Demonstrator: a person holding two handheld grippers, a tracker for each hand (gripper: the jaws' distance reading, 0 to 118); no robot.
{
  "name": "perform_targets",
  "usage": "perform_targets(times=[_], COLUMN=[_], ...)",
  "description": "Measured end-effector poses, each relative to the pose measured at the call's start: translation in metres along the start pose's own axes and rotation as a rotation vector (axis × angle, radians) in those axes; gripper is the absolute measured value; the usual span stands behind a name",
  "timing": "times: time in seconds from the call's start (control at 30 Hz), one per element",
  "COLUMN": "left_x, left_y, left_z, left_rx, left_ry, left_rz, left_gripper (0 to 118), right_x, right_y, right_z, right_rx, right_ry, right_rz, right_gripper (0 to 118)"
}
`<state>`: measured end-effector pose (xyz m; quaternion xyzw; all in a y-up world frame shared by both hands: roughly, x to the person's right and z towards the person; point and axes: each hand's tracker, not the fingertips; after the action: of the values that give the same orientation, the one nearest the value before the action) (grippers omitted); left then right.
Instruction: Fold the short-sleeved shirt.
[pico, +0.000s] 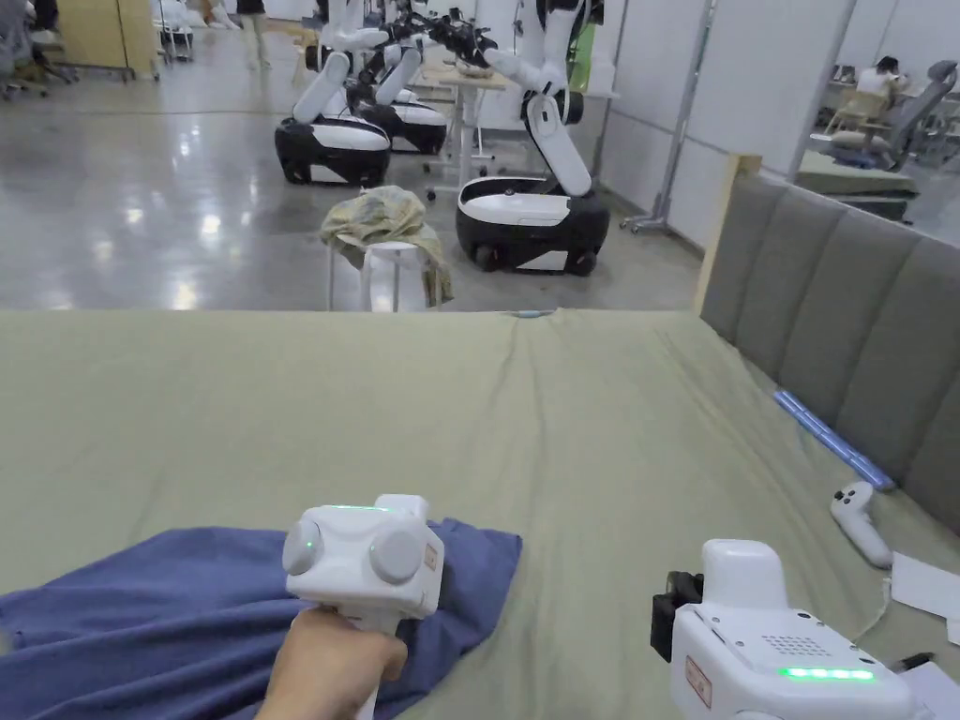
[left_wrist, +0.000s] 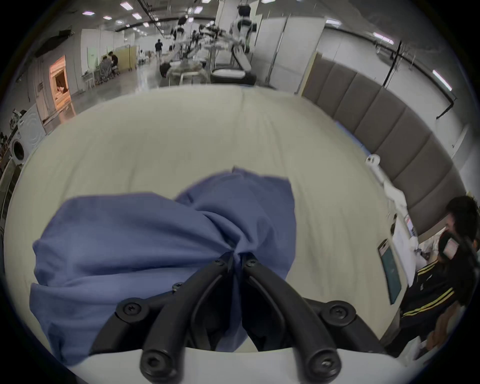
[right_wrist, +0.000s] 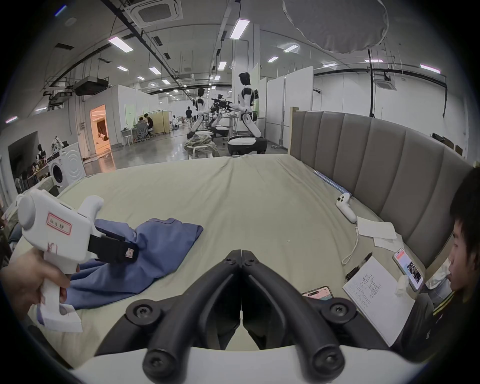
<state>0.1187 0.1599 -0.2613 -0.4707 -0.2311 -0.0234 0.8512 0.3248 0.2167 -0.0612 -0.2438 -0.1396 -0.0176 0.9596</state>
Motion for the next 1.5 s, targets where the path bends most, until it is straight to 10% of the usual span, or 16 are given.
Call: perform_targets(times=[0.03,0.13,0.17,0.37,0.4,0.47,0.93,1.03,1.1,1.2,1.3,1.5], left_x=[0.001,-0.005,-0.008,-0.044,-0.054,-0.077,-0.344,-0.378,-0.386,-0.365,-0.346,-0.317], left_y=[-0.002,-0.005,-0.008,-0.06,-0.072,-0.093,-0.156,-0.151,-0.152,-0.157,-0.171,-0.171], left_z=[0.003,0.035,0.054,0.158,0.167,0.182,0.225,0.205,0.191,0.175,0.167,0.196], left_rx=[0.007,0.073,0.137,0.298,0.288,0.304,0.071,0.031,0.031,-0.03,-0.039,0.044], left_ry=[0.001,0.017,-0.011,0.107,0.126,0.172,0.551,0.571,0.497,0.476,0.545,0.479], left_rz=[-0.01,-0.015,-0.013,-0.121,-0.106,-0.073,0.265,0.313,0.296,0.265,0.154,0.124], left_gripper=[9,91,100,96,81,7,7,87,91,82,14,8], right_x=[-0.001,-0.011,-0.016,-0.069,-0.082,-0.105,-0.198,-0.196,-0.19,-0.173,-0.147,-0.086], right_y=[0.0,0.004,0.006,0.012,0.011,0.007,-0.008,-0.005,-0.002,0.002,0.014,0.053], right_z=[0.001,0.009,0.012,0.028,0.029,0.031,0.014,0.003,-0.003,-0.013,-0.025,-0.099], right_rx=[0.007,0.035,0.039,0.068,0.07,0.067,-0.009,-0.024,-0.028,-0.044,-0.057,-0.124], right_ry=[0.007,0.047,0.063,0.141,0.165,0.195,0.334,0.324,0.309,0.285,0.247,0.143], right_rz=[0.005,0.021,0.022,0.018,0.015,-0.002,0.063,0.077,0.081,0.088,0.108,0.12], right_gripper=[0,0,0,0,0,0,0,0,0,0,0,4])
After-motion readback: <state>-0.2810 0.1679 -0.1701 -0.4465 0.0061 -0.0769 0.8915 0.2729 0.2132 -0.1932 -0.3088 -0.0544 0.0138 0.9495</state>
